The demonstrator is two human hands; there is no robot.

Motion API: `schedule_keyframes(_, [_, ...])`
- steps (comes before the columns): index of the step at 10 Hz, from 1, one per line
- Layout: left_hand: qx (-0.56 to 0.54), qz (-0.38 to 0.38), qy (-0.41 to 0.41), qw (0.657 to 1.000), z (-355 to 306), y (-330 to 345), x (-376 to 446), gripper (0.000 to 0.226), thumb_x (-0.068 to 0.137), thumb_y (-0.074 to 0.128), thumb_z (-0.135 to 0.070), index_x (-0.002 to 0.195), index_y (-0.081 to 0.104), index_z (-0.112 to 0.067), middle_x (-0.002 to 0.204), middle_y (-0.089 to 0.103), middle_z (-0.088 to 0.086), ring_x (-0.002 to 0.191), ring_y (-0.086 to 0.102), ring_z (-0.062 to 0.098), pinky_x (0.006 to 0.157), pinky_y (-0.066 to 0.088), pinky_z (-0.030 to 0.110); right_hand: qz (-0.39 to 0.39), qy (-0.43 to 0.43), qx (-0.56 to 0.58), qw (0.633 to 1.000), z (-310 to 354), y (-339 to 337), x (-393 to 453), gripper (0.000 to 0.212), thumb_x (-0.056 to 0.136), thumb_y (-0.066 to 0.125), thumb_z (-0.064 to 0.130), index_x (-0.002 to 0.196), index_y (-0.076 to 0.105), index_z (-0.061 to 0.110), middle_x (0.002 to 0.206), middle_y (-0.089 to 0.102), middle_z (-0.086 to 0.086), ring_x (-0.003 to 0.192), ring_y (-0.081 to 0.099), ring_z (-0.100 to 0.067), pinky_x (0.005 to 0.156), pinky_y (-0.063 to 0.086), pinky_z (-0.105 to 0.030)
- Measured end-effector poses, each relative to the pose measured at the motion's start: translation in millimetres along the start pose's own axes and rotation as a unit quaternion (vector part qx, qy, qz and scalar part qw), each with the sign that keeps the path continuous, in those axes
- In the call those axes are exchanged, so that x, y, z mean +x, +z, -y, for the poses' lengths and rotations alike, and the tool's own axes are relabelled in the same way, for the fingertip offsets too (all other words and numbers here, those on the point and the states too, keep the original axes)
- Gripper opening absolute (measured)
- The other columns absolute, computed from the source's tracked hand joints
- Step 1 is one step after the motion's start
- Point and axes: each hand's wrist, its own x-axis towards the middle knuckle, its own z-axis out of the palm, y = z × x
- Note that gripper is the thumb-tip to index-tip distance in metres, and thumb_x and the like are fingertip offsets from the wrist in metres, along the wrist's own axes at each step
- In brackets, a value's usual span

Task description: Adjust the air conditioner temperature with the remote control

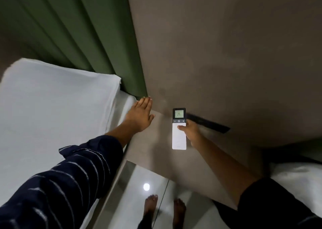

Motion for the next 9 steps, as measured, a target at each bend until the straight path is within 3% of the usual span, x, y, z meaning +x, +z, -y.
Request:
schedule_keyframes(1, [-0.006, 0.038, 0.03, 0.999, -18, 91, 39, 0.069, 0.101, 0.025, -0.042, 0.156, 0.003, -0.006, 0.165, 0.003, 0.01, 0.152, 0.005, 0.025, 0.124, 0.008, 0.038, -0.061, 0.078, -0.009, 0.995, -96, 4, 57, 0.034, 0.085, 0.064, 0.0, 0.118, 0.06, 0.0, 0.118, 0.066, -0.022, 0.092, 0.063, -0.028, 0.072, 0.047, -0.028])
schedule_keyframes(2, [-0.007, 0.07, 0.052, 0.996, -32, 144, 56, 0.07, 0.1, 0.026, -0.042, 0.156, 0.002, -0.006, 0.165, 0.0, 0.011, 0.152, 0.003, 0.026, 0.123, 0.006, 0.038, -0.078, 0.106, -0.014, 0.991, -149, 7, 89, 0.034, 0.083, 0.064, -0.003, 0.116, 0.059, -0.002, 0.119, 0.065, -0.025, 0.098, 0.065, -0.034, 0.078, 0.051, -0.033])
schedule_keyframes(3, [-0.006, 0.13, 0.094, 0.987, -56, 214, 63, 0.071, 0.1, 0.026, -0.043, 0.156, -0.001, -0.007, 0.165, -0.004, 0.01, 0.153, 0.0, 0.026, 0.123, 0.005, 0.038, -0.089, 0.124, -0.088, 0.984, -205, 11, 123, 0.038, 0.081, 0.068, 0.002, 0.117, 0.056, -0.003, 0.119, 0.064, -0.023, 0.098, 0.062, -0.029, 0.078, 0.044, -0.028])
schedule_keyframes(4, [-0.014, 0.145, 0.114, 0.983, -69, 245, 65, 0.071, 0.101, 0.026, -0.043, 0.156, -0.002, -0.008, 0.165, -0.004, 0.01, 0.153, -0.001, 0.027, 0.123, 0.005, 0.038, -0.093, 0.129, -0.117, 0.98, -232, 13, 143, 0.042, 0.081, 0.069, 0.006, 0.12, 0.055, -0.001, 0.121, 0.063, -0.021, 0.105, 0.061, -0.034, 0.078, 0.041, -0.027])
schedule_keyframes(6, [-0.026, 0.144, 0.127, 0.981, -77, 275, 65, 0.071, 0.101, 0.03, -0.042, 0.156, 0.001, -0.008, 0.165, 0.0, 0.011, 0.153, 0.001, 0.027, 0.123, 0.006, 0.038, -0.122, 0.121, -0.157, 0.973, -268, 26, 167, 0.041, 0.084, 0.067, 0.008, 0.122, 0.052, -0.002, 0.122, 0.063, -0.021, 0.11, 0.06, -0.035, 0.079, 0.043, -0.028])
schedule_keyframes(7, [-0.029, 0.151, 0.132, 0.979, -75, 271, 60, 0.071, 0.1, 0.029, -0.042, 0.156, 0.002, -0.008, 0.165, 0.0, 0.01, 0.153, 0.003, 0.027, 0.124, 0.007, 0.039, -0.132, 0.122, -0.172, 0.968, -269, 26, 164, 0.039, 0.085, 0.064, 0.009, 0.121, 0.053, -0.001, 0.123, 0.062, -0.022, 0.111, 0.059, -0.036, 0.086, 0.047, -0.034])
schedule_keyframes(9, [-0.017, 0.131, 0.136, 0.982, -81, 244, 49, 0.07, 0.101, 0.025, -0.043, 0.156, -0.002, -0.009, 0.165, -0.004, 0.01, 0.153, -0.001, 0.027, 0.123, 0.002, 0.037, -0.119, 0.149, -0.202, 0.961, -258, 18, 124, 0.044, 0.088, 0.061, 0.016, 0.126, 0.049, -0.002, 0.127, 0.058, -0.022, 0.113, 0.058, -0.035, 0.079, 0.045, -0.03])
